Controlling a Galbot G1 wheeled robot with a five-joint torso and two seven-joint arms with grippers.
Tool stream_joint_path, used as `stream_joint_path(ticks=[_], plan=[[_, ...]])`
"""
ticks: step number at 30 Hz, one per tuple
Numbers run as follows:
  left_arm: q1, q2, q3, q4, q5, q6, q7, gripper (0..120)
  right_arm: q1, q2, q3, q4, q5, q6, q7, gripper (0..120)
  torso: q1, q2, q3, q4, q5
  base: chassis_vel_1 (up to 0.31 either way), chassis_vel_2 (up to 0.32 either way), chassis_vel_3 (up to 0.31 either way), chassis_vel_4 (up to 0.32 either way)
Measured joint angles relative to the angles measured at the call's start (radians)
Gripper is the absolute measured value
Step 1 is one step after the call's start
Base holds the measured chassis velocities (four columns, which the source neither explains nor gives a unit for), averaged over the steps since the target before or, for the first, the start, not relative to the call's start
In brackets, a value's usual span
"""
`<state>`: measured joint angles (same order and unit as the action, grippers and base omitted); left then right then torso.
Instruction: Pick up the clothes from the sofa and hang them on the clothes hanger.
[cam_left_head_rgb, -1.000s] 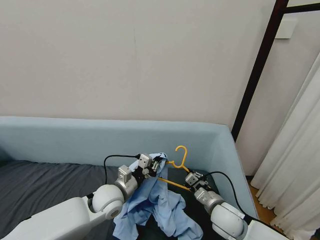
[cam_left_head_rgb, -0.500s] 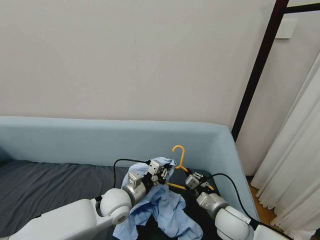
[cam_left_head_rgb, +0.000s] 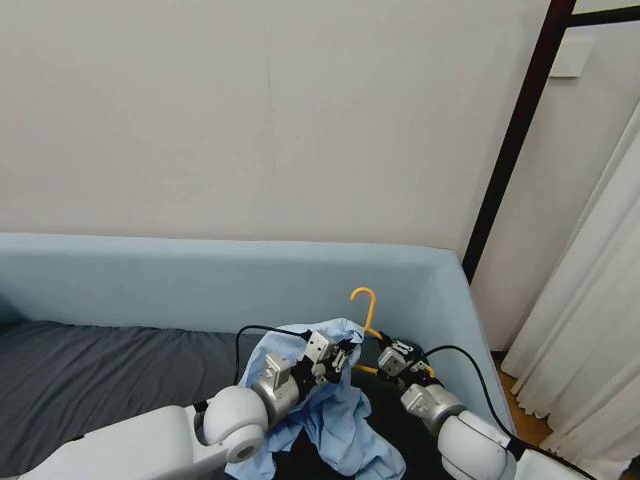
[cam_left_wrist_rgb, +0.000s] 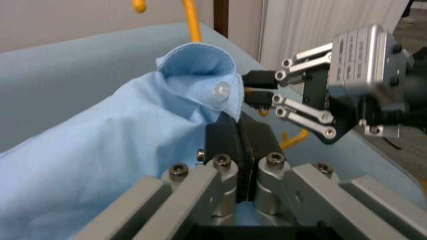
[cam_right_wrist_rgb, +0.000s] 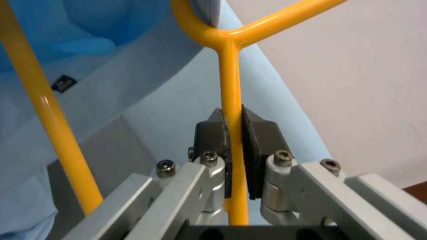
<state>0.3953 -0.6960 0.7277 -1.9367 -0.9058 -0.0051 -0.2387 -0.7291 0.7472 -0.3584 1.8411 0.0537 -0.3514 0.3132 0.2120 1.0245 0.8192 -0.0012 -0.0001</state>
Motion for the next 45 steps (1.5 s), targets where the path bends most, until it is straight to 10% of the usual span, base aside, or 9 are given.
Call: stream_joint_path(ticks=[16, 25, 36, 45], plan=[[0.179, 0.164, -0.123, -0.114, 0.183, -0.008, -0.012, 58, -0.030, 0.015, 0.060, -0.044, -0.033, 0.051, 0.007, 4, 0.000, 0.000, 0.000, -0.0002, -0.0002, 0.000, 0.000, 0.000, 0.000], [0.198, 0.227, -0.248, -0.102, 0.096, -0.111, 0.111, 88, -0.087, 0.021, 0.096, -0.057, -0.127, 0.110, 0.012, 4, 0.000, 0.000, 0.000, -0.0004, -0.0002, 0.000, 0.000, 0.000, 0.000], [-0.016, 0.246, -0.205, 0.131, -0.003, -0.220, 0.462, 100, 0.034, 0.071, -0.002, -0.107, -0.165, 0.136, 0.010, 4, 0.000, 0.000, 0.000, -0.0003, -0.0002, 0.000, 0.000, 0.000, 0.000], [-0.288, 0.168, 0.003, 0.359, -0.093, -0.235, 0.733, 100, 0.042, 0.086, -0.010, -0.111, -0.185, 0.143, 0.009, 4, 0.000, 0.000, 0.000, -0.0005, 0.0001, 0.000, 0.000, 0.000, 0.000]])
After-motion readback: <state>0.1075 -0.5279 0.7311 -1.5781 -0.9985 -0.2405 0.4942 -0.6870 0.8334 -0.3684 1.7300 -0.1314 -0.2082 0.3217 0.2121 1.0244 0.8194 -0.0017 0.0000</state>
